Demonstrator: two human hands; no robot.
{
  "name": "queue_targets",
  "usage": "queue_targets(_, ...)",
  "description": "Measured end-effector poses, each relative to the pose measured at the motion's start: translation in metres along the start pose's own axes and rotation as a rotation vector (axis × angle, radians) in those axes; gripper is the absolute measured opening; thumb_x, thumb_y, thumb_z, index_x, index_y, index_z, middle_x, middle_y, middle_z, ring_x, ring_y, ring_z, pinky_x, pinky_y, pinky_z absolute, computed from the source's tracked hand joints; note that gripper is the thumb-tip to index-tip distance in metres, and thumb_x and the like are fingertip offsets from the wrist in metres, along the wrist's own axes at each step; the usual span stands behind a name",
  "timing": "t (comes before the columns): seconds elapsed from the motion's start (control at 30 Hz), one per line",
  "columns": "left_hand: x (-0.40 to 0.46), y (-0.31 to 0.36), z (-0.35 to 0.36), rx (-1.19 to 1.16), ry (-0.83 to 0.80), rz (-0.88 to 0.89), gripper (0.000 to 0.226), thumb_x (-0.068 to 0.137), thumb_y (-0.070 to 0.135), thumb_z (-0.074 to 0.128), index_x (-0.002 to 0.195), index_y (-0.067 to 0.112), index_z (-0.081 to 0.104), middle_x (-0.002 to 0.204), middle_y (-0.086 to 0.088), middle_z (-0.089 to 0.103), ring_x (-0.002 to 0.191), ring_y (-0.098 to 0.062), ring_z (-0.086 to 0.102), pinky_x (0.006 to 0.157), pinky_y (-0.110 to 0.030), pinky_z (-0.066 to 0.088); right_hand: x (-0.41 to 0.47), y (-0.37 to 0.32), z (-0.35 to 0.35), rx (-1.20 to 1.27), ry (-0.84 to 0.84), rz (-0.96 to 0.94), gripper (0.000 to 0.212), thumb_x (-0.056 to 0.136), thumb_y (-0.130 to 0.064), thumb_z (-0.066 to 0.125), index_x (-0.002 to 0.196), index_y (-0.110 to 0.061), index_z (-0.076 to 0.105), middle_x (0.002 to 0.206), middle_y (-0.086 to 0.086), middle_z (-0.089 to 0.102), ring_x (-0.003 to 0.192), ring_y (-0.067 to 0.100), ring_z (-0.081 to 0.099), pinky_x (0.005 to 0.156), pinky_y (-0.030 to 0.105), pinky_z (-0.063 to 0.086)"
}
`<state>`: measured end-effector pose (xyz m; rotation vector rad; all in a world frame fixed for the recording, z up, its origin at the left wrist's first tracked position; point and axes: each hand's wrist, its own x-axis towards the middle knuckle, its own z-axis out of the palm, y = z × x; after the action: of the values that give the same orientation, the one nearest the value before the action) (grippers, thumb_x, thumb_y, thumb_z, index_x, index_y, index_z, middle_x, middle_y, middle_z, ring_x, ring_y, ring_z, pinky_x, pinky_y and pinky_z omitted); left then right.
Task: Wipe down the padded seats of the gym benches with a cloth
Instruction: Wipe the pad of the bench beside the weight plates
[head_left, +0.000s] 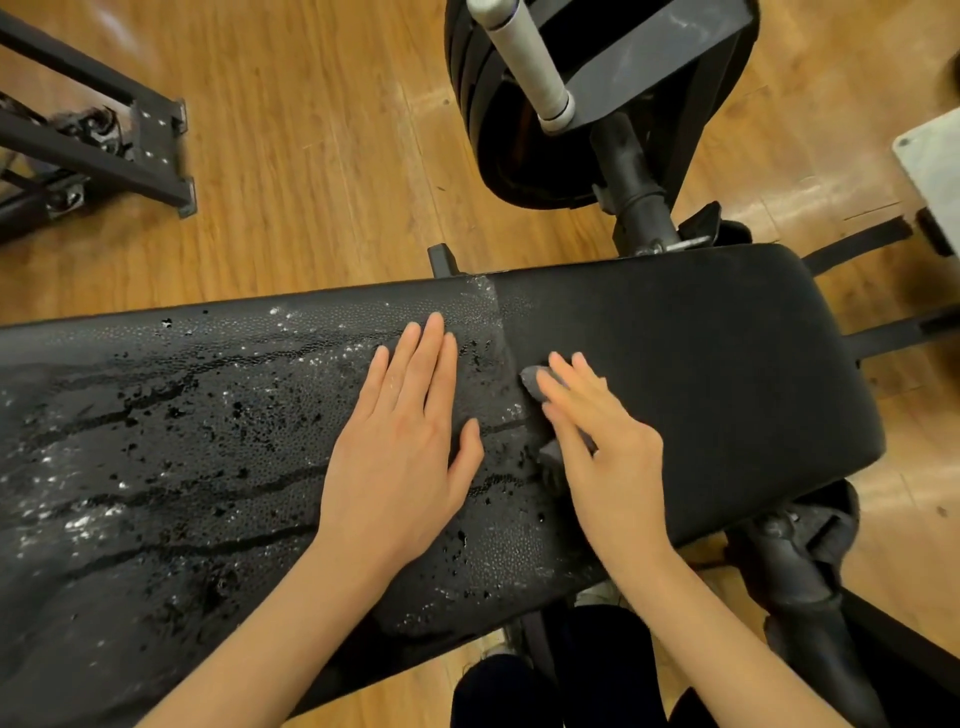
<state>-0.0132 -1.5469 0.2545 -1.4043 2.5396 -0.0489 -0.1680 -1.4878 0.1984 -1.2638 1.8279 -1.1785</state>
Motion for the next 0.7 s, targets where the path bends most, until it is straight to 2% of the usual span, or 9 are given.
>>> queue_targets(0.07, -0.001, 0.0, 0.0, -0.002, -0.003, 0.001, 0.069, 0.101, 0.043, 0.023, 0.156, 0.002, 0.022, 0.166, -0.013, 0.015, 0.154, -0.025, 0.013, 0.125, -0.042, 0.014, 0.022, 0.008, 0.002, -0.039, 0.024, -0.024, 0.032, 0.094, -0.001, 0.061, 0.123, -0.011, 0.067, 0.133, 0.003, 0.061, 0.135, 0.019, 0.047, 0.116, 0.042, 0.034)
queue_targets(0.2, 0.0, -0.001, 0.002, -0.009, 0.016, 0.004, 0.069, 0.101, 0.042, 0.027, 0.156, 0.001, 0.022, 0.165, -0.014, 0.017, 0.154, -0.026, 0.015, 0.125, -0.043, 0.015, 0.086, 0.013, 0.019, -0.04, 0.152, 0.08, 0.029, 0.096, -0.004, 0.057, 0.122, -0.01, 0.068, 0.132, 0.007, 0.062, 0.136, 0.025, 0.045, 0.115, 0.048, 0.034)
queue_targets(0.37, -0.001, -0.002, 0.003, -0.028, 0.019, 0.006, 0.069, 0.101, 0.042, 0.025, 0.156, 0.001, 0.021, 0.165, -0.015, 0.016, 0.154, -0.027, 0.015, 0.126, -0.043, 0.014, -0.021, 0.0, 0.003, 0.012, 0.025, 0.007, 0.035, 0.093, 0.001, 0.062, 0.125, -0.014, 0.066, 0.136, 0.001, 0.059, 0.137, 0.016, 0.045, 0.116, 0.034, 0.035)
queue_targets(0.43, 0.0, -0.002, 0.003, -0.03, 0.024, 0.009, 0.069, 0.101, 0.042, 0.025, 0.156, 0.0, 0.021, 0.165, -0.015, 0.016, 0.154, -0.027, 0.015, 0.126, -0.043, 0.014, -0.005, 0.012, -0.004, -0.034, 0.007, -0.056, 0.034, 0.093, 0.001, 0.062, 0.123, -0.014, 0.067, 0.134, 0.002, 0.06, 0.136, 0.018, 0.046, 0.117, 0.033, 0.033)
queue_targets(0.5, 0.0, -0.002, 0.005, -0.036, 0.03, 0.016, 0.069, 0.101, 0.042, 0.025, 0.156, 0.0, 0.021, 0.165, -0.015, 0.016, 0.154, -0.027, 0.015, 0.126, -0.044, 0.014, 0.044, 0.027, -0.004, -0.065, 0.091, 0.03, 0.032, 0.094, -0.001, 0.059, 0.122, -0.014, 0.068, 0.134, 0.002, 0.06, 0.136, 0.019, 0.046, 0.117, 0.037, 0.033)
queue_targets(0.53, 0.0, -0.002, 0.005, -0.036, 0.03, 0.017, 0.069, 0.101, 0.042, 0.025, 0.156, 0.001, 0.02, 0.165, -0.015, 0.016, 0.154, -0.027, 0.014, 0.126, -0.044, 0.014, 0.064, 0.032, -0.005, -0.046, 0.132, 0.102, 0.032, 0.095, -0.002, 0.058, 0.123, -0.014, 0.068, 0.135, 0.003, 0.059, 0.137, 0.019, 0.044, 0.116, 0.032, 0.033)
queue_targets(0.6, 0.0, -0.003, 0.005, -0.035, 0.029, 0.022, 0.069, 0.101, 0.042, 0.025, 0.156, 0.0, 0.021, 0.165, -0.015, 0.016, 0.154, -0.028, 0.015, 0.125, -0.044, 0.015, 0.064, 0.029, -0.003, -0.013, 0.188, 0.181, 0.032, 0.096, -0.001, 0.056, 0.124, -0.012, 0.066, 0.137, 0.005, 0.058, 0.138, 0.019, 0.042, 0.11, 0.011, 0.031)
queue_targets(0.63, 0.0, -0.003, 0.005, -0.035, 0.028, 0.024, 0.07, 0.101, 0.042, 0.025, 0.156, 0.0, 0.021, 0.165, -0.016, 0.017, 0.154, -0.028, 0.015, 0.125, -0.045, 0.015, 0.043, 0.023, -0.002, -0.003, 0.182, 0.187, 0.033, 0.096, 0.0, 0.057, 0.125, -0.012, 0.066, 0.137, 0.005, 0.058, 0.138, 0.018, 0.042, 0.109, 0.009, 0.031)
queue_targets(0.7, -0.001, -0.003, 0.004, -0.039, 0.032, 0.024, 0.07, 0.101, 0.042, 0.025, 0.156, -0.001, 0.022, 0.165, -0.016, 0.017, 0.153, -0.029, 0.016, 0.125, -0.045, 0.016, -0.012, 0.014, -0.004, 0.038, 0.143, 0.129, 0.034, 0.095, 0.001, 0.059, 0.125, -0.015, 0.066, 0.137, 0.0, 0.058, 0.138, 0.012, 0.042, 0.113, 0.019, 0.033)
